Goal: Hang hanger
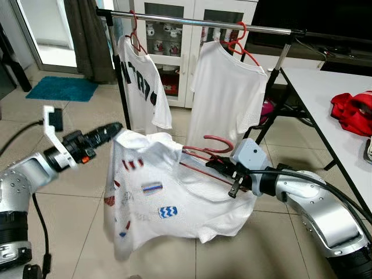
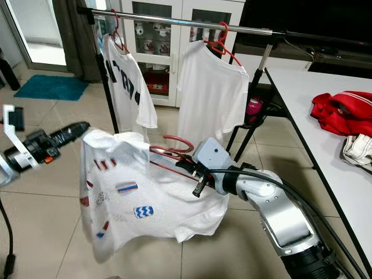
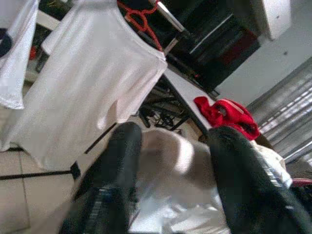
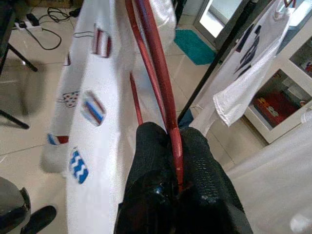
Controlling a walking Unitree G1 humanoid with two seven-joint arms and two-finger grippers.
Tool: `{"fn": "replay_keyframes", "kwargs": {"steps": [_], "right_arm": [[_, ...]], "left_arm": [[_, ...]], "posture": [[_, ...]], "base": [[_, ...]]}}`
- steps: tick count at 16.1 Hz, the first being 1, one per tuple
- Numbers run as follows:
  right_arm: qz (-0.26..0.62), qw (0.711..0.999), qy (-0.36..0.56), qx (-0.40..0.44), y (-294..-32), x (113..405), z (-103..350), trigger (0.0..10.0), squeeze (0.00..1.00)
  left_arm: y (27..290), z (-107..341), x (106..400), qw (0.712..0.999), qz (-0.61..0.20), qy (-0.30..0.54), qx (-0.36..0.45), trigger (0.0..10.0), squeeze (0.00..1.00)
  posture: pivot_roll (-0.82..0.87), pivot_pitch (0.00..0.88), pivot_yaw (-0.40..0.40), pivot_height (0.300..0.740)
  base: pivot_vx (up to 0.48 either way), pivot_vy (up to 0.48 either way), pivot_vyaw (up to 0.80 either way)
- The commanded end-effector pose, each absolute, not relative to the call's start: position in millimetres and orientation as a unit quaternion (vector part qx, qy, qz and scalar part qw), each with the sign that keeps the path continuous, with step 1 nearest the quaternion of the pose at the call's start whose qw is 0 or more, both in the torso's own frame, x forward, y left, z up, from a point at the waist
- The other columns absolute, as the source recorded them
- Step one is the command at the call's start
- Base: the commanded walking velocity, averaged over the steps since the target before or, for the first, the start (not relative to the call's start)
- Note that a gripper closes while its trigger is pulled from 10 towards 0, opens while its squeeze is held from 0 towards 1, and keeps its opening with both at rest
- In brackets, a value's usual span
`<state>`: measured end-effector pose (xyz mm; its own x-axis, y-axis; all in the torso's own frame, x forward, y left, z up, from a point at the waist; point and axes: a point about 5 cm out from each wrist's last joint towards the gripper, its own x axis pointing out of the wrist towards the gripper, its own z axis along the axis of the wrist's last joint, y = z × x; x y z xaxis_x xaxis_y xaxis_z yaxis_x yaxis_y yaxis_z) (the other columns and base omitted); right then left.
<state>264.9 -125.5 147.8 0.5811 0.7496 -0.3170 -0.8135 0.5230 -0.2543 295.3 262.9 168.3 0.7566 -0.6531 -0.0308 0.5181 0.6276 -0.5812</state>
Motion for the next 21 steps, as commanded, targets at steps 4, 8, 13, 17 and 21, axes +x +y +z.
{"fn": "replay_keyframes", "kwargs": {"steps": [4,8,13,17,21], "right_arm": [[0.452,0.868,0.062,-0.196,-124,265,156,10.0,0.0],[0.453,0.867,0.064,-0.198,-123,265,154,10.0,0.0],[0.452,0.867,0.066,-0.199,-124,265,154,10.0,0.0],[0.45,0.868,0.066,-0.199,-124,266,154,10.0,0.0],[0.43,0.876,0.086,-0.203,-130,268,148,10.0,0.0]], "left_arm": [[260,172,293,0.892,-0.336,0.111,-0.282,0.0,0.0],[257,171,292,0.892,-0.341,0.112,-0.274,0.0,0.0],[254,171,292,0.888,-0.351,0.106,-0.277,0.0,0.0],[251,171,293,0.884,-0.356,0.096,-0.289,0.0,0.0],[256,183,293,0.889,-0.35,0.054,-0.289,0.0,0.0]], "posture": [[-0.15,0.0,-0.03,0.74],[-0.15,0.0,-0.029,0.74],[-0.15,0.0,-0.028,0.74],[-0.16,0.0,-0.022,0.74],[-0.16,0.0,-0.025,0.74]], "base": [[0.0,0.0,0.0],[0.0,0.0,0.0],[0.0,0.0,0.0],[0.0,0.0,0.0],[0.0,0.0,0.0]]}}
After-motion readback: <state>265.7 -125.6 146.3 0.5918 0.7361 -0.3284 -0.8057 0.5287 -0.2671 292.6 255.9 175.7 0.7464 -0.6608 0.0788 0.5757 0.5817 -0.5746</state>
